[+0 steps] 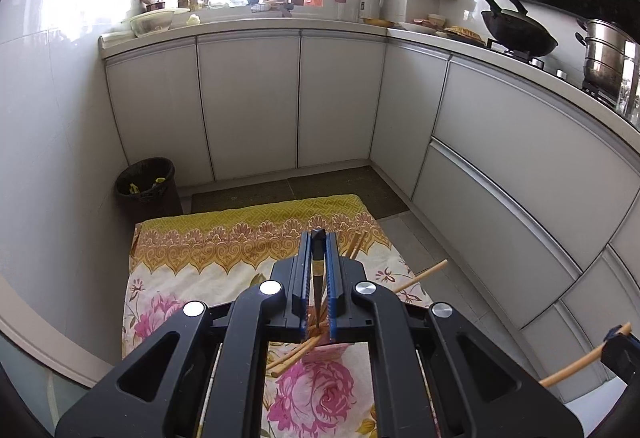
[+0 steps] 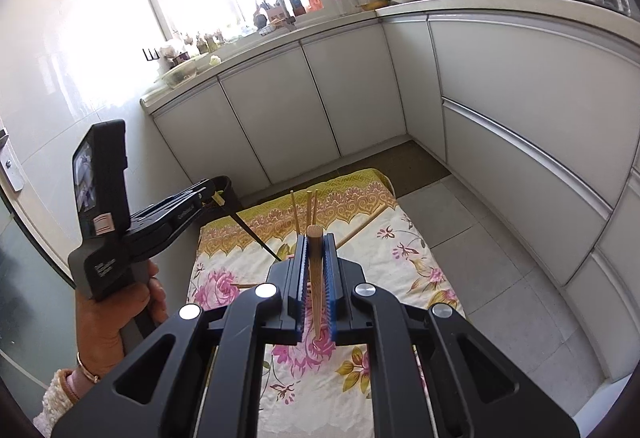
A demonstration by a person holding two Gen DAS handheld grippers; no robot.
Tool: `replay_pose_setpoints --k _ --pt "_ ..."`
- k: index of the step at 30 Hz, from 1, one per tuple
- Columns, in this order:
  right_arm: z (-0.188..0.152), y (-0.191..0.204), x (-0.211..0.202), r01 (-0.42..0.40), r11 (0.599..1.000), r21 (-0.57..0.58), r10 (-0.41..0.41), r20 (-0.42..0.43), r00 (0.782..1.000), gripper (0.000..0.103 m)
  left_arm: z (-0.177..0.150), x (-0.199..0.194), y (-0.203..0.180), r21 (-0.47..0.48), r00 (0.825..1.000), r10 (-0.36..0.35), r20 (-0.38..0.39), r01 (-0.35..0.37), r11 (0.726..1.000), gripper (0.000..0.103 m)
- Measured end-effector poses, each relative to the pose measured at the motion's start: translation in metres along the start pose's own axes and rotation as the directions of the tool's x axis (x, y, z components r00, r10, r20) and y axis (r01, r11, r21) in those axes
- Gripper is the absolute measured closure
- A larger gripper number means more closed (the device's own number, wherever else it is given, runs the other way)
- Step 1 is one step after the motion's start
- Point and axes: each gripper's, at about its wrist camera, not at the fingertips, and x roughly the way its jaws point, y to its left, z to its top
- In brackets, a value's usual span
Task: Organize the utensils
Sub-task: 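Insert the left tool's chopstick into the pink cup while the right tool lifts its chopstick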
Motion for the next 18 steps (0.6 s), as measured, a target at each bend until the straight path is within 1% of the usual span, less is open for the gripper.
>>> replay_pose_setpoints --k 2,3,5,6,7,8,9,11,14,16,18 --pt "0.000 -0.002 0.007 0.003 1.000 0.005 -0.003 -0.008 1.000 0.095 -0.003 0.020 0.003 -0.010 1.000 0.018 -0.025 -0.018 1.000 0.097" --pt "0.000 -0.003 0.010 0.005 1.000 0.010 -0.005 -0.013 1.000 0.095 -0.008 0.030 0.005 -0.016 0.999 0.012 -0.037 -0.013 1.000 0.096" --pt "-0.004 -0.002 0.014 0.006 1.000 0.019 -0.006 -0.018 1.000 0.095 -0.018 0.052 0.006 -0.007 0.996 0.019 -0.086 -0.020 1.000 0.093" --pt "-0.004 -0.002 0.016 0.006 1.000 0.023 -0.006 -0.021 1.000 0.095 -0.026 0.060 0.006 -0.006 0.993 0.006 -0.116 -0.007 1.000 0.089" --pt "-0.005 -0.001 0.017 0.006 1.000 0.025 -0.006 -0.022 1.000 0.095 -0.031 0.064 0.006 -0.005 0.992 0.001 -0.130 -0.002 1.000 0.080" --pt "-0.005 -0.001 0.018 0.006 1.000 0.027 -0.005 -0.022 1.000 0.095 -0.036 0.063 0.006 0.002 0.992 0.011 -0.127 -0.011 1.000 0.074" --pt "-0.006 0.001 0.021 0.006 1.000 0.028 -0.005 -0.022 1.000 0.095 -0.041 0.057 0.005 0.011 0.993 0.020 -0.114 -0.019 1.000 0.073" --pt "-0.006 0.001 0.024 0.005 0.999 0.032 -0.004 -0.022 1.000 0.095 -0.044 0.043 0.004 0.018 0.996 0.010 -0.092 -0.009 1.000 0.068" --pt "-0.005 0.004 0.028 0.000 0.999 0.043 0.001 -0.022 1.000 0.095 -0.050 0.008 0.000 0.025 0.999 -0.007 -0.048 0.008 1.000 0.059" --pt "-0.005 0.006 0.030 -0.003 0.999 0.043 0.003 -0.014 1.000 0.095 -0.056 -0.013 -0.001 0.030 0.999 -0.012 -0.036 0.013 0.999 0.057" --pt "-0.005 0.010 0.030 -0.005 0.999 0.045 0.005 -0.002 1.000 0.095 -0.068 -0.033 -0.001 0.034 0.999 -0.015 -0.035 0.017 0.999 0.051"
